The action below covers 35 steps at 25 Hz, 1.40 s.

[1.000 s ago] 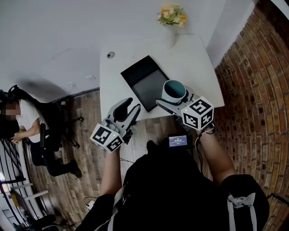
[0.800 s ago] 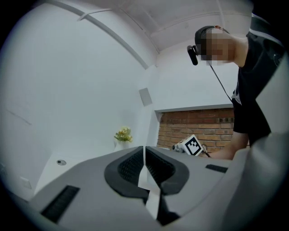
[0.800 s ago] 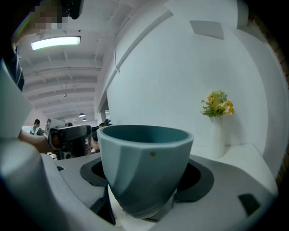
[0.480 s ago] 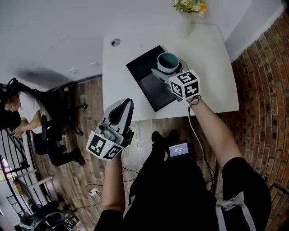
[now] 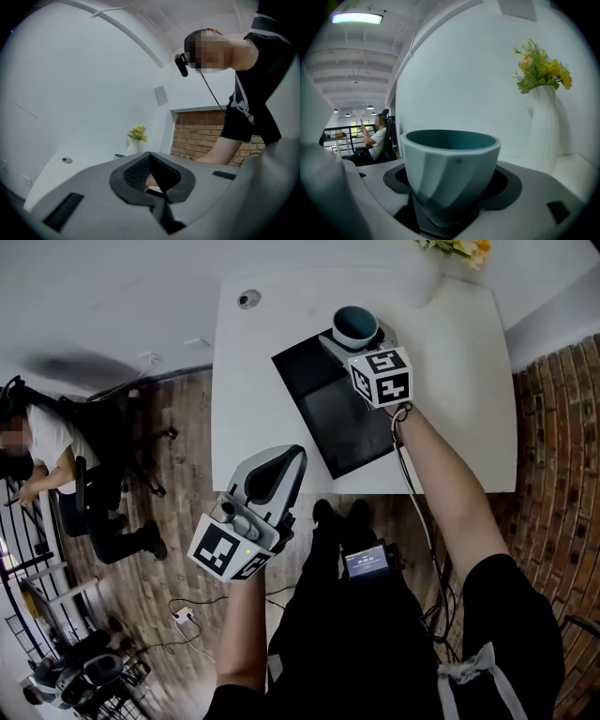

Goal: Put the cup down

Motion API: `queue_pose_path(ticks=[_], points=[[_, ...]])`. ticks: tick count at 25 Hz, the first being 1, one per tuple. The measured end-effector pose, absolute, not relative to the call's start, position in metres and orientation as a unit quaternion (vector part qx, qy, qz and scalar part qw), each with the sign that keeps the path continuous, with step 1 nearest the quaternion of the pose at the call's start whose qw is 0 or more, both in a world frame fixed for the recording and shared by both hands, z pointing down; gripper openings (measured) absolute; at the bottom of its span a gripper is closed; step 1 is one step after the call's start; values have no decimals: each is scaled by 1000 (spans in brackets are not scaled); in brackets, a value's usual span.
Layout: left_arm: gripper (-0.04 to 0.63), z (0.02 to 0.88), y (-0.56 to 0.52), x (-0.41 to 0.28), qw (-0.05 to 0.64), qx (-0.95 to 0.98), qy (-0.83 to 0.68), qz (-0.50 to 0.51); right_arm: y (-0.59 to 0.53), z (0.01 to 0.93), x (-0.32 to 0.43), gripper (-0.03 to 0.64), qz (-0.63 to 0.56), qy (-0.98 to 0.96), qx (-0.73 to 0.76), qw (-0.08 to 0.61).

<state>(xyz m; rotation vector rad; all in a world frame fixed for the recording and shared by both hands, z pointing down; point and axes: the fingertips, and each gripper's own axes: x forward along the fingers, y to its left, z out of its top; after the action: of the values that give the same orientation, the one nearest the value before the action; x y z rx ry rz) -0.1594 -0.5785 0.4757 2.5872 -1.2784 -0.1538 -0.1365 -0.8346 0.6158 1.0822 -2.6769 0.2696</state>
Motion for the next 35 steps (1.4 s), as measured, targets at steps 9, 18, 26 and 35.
queue_pose_path(ticks=[9, 18, 26, 35], points=[[8, 483, -602, -171, 126, 880, -456, -34, -837, 628, -153, 396, 22, -920, 364, 146], [8, 477, -612, -165, 120, 882, -455, -29, -831, 638, -152, 396, 2, -914, 364, 177], [8, 471, -603, -172, 116, 881, -458, -37, -818, 648, -142, 525, 17, -909, 363, 204], [8, 448, -598, -169, 115, 884, -447, -76, -795, 616, -100, 525, 65, -900, 396, 171]])
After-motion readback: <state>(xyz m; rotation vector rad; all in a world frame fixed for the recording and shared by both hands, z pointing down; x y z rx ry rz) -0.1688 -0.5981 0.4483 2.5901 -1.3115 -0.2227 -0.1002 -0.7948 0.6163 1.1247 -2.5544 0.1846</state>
